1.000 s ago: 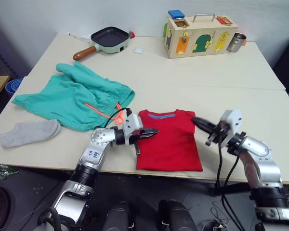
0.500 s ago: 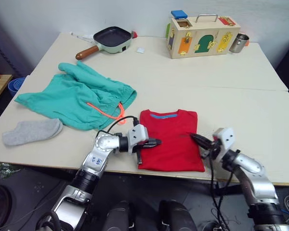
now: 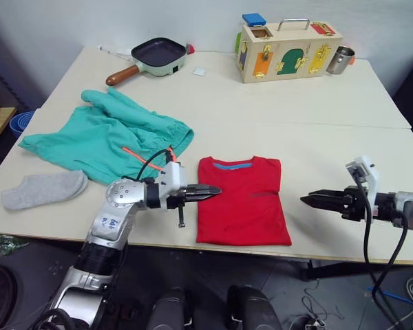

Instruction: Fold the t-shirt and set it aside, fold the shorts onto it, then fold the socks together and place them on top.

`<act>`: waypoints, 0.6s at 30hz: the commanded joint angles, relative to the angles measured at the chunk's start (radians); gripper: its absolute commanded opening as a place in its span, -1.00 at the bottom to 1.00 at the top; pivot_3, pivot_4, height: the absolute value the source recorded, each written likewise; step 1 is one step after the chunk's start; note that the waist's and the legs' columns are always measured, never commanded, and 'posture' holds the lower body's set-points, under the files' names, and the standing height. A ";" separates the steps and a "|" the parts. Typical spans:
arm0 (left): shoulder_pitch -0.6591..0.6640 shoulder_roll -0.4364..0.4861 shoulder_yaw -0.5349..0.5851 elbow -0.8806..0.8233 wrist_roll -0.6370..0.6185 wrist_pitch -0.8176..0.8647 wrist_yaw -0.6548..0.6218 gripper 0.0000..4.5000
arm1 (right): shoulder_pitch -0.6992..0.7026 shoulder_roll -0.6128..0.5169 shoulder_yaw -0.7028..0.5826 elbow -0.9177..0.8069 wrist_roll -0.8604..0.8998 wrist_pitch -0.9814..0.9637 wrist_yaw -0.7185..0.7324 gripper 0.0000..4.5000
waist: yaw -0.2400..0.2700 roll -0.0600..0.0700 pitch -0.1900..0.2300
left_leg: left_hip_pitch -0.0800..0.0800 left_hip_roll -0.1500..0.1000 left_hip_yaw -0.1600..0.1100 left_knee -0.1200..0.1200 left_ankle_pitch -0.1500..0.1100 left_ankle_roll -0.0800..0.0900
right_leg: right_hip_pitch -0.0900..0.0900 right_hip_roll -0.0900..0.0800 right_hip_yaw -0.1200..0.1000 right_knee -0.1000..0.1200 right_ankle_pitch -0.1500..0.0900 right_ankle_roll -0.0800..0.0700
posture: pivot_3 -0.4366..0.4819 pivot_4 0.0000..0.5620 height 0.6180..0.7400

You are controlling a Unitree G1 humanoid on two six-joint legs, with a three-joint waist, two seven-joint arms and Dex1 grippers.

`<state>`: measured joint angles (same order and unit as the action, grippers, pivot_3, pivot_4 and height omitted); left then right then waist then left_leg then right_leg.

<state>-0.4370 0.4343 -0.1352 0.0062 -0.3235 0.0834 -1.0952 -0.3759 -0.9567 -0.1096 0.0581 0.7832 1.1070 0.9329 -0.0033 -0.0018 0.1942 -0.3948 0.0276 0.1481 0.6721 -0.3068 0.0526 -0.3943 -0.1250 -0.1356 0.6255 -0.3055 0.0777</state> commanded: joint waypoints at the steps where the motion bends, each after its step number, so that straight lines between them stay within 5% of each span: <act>1: 0.026 0.019 0.020 -0.052 -0.020 -0.006 -0.003 -1.00 | -0.058 0.020 0.089 0.036 -0.039 0.050 0.027 0.87 | 0.000 0.000 0.000 | 0.000 0.000 0.000 0.000 0.000 0.000 | 0.000 0.000 0.000 0.000 0.000 0.000 | -0.05 -0.47 1.00; 2: 0.033 0.021 0.024 -0.059 -0.022 -0.004 0.003 -1.00 | -0.077 0.034 0.114 0.046 -0.041 0.074 0.031 0.99 | 0.000 0.000 0.000 | -0.001 -0.001 0.001 0.000 0.000 0.000 | 0.000 0.000 0.000 0.000 0.000 0.000 | -0.05 -0.47 1.00; 10: 0.070 0.027 0.037 -0.121 -0.050 0.042 0.029 -1.00 | -0.197 0.231 0.166 0.078 -0.046 0.217 -0.041 0.99 | -0.022 -0.005 -0.003 | 0.001 0.001 0.001 0.000 0.001 -0.001 | 0.001 0.001 0.000 0.000 0.001 0.001 | -0.05 -0.47 1.00; 18: 0.094 0.069 0.074 -0.165 -0.105 0.098 0.012 -0.05 | -0.262 0.345 0.155 0.125 -0.035 0.336 -0.058 1.00 | -0.030 -0.005 -0.003 | 0.004 0.002 0.001 -0.007 0.004 -0.005 | 0.001 0.005 0.001 0.000 0.000 0.000 | -0.05 -0.47 1.00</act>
<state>-0.3453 0.4931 -0.0818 -0.1137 -0.4072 0.1923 -1.0809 -0.6620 -0.6376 0.0108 0.1608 0.7370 1.3905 0.8804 -0.0330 -0.0072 0.1911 -0.3909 0.0300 0.1490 0.6656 -0.3031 0.0473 -0.3933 -0.1198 -0.1342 0.6259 -0.3056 0.0774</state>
